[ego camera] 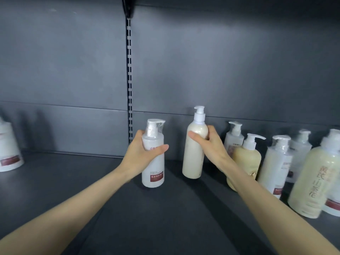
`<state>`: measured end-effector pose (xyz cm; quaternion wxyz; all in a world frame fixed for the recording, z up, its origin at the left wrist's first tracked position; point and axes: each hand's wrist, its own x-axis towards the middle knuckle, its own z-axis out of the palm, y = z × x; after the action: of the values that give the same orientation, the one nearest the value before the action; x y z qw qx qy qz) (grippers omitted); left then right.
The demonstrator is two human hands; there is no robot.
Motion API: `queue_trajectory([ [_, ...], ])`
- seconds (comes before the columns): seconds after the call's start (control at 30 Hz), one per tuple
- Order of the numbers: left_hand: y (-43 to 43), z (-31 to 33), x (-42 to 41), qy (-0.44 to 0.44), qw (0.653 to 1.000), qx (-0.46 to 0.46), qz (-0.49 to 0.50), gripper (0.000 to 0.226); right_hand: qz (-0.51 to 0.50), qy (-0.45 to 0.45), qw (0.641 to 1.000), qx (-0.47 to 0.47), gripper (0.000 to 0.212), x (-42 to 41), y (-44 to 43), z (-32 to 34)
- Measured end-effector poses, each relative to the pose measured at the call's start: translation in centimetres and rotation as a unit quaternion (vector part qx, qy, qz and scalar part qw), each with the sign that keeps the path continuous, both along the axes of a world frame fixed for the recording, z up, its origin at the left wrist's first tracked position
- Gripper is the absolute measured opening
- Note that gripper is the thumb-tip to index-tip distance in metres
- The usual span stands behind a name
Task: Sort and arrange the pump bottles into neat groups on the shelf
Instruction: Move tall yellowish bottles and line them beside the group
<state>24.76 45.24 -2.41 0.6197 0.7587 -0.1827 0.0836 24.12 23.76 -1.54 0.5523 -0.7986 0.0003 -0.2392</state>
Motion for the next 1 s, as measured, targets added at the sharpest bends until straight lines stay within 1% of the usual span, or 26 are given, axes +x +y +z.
queue_trajectory([
  [0.17, 2.8, 2.3, -2.9, -0.031, 0.999, -0.034, 0.005, 0.041, 0.002, -0.047, 0.999, 0.016, 0.04, -1.6, 2.8, 1.9],
  [0.37, 8.6, 3.3, -6.4, -0.045, 0.996, -0.074, 0.02, 0.035, 0.043, -0.079, 0.996, 0.013, 0.032, -4.2, 9.8, 3.4],
  [0.53, 16.3, 2.9, -9.2, -0.055, 0.994, -0.077, 0.052, 0.033, 0.078, -0.088, 0.992, 0.04, 0.029, -6.1, 18.3, 3.5],
  [0.7, 25.5, 2.1, -12.4, -0.052, 0.993, -0.052, 0.091, 0.035, 0.105, -0.081, 0.989, 0.059, 0.044, -8.0, 28.0, 2.7],
  [0.87, 34.9, 1.5, -15.2, -0.057, 0.99, -0.046, 0.121, 0.034, 0.133, -0.07, 0.986, 0.068, 0.03, -9.3, 37.4, 1.6],
  [1.0, 40.6, 1.8, -15.3, -0.06, 0.986, -0.066, 0.141, 0.034, 0.146, -0.071, 0.985, 0.057, 0.028, -9.0, 42.9, 2.1],
])
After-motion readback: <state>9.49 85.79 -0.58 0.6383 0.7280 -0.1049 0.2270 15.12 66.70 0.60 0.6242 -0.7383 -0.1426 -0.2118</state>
